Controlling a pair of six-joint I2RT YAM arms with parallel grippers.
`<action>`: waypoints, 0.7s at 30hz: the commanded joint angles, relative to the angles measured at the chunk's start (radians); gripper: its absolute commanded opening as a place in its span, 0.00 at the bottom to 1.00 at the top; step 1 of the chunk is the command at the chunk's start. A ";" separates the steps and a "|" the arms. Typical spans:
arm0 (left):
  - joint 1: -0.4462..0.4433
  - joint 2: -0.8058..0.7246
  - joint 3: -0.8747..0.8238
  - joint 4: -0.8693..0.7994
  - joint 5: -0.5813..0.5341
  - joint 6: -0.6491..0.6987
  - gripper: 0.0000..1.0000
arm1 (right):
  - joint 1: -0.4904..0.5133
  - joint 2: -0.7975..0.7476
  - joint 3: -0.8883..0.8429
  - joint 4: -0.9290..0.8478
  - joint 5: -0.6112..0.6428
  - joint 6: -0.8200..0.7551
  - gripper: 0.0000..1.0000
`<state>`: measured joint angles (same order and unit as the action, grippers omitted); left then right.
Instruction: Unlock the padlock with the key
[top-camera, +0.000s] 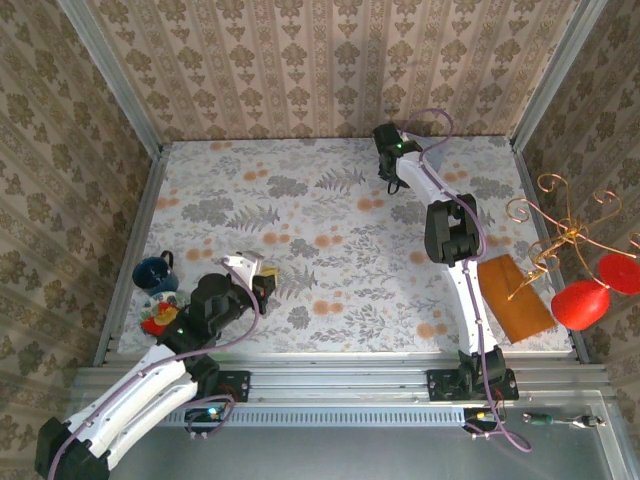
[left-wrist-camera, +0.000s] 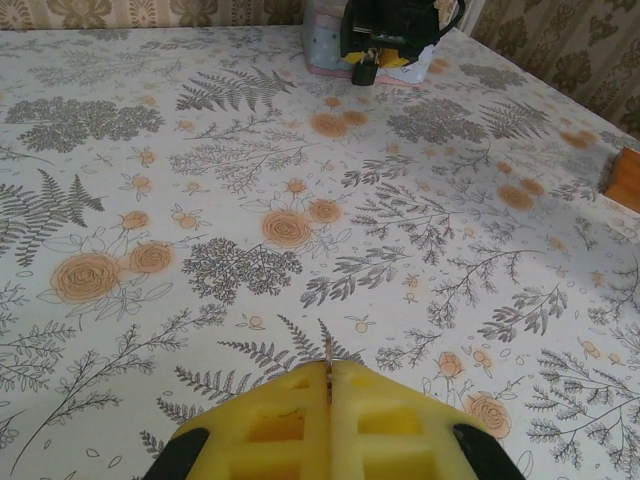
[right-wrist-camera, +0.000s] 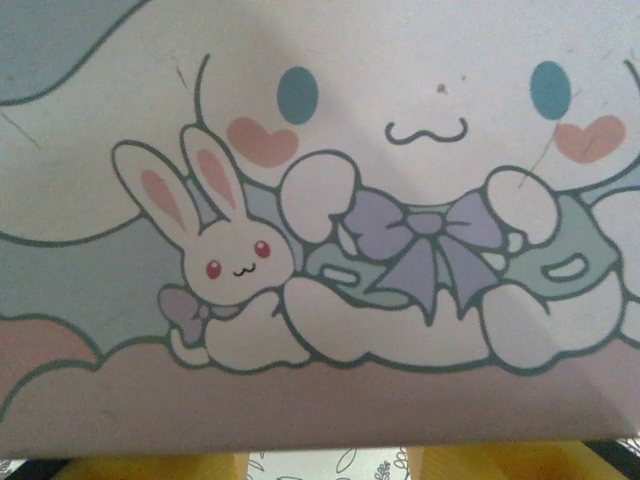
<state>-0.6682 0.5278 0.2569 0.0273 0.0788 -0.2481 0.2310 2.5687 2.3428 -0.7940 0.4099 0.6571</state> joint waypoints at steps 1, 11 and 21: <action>-0.008 0.003 -0.001 0.035 0.013 0.023 0.03 | -0.011 0.042 0.039 -0.041 -0.004 -0.015 0.44; -0.009 0.008 -0.002 0.040 0.013 0.026 0.03 | -0.022 0.088 0.120 -0.091 -0.036 -0.034 0.47; -0.009 0.014 -0.002 0.048 0.014 0.029 0.04 | -0.023 0.104 0.148 -0.103 -0.061 -0.051 0.31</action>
<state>-0.6682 0.5377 0.2569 0.0490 0.0822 -0.2379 0.2131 2.6507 2.4584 -0.8650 0.3664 0.6205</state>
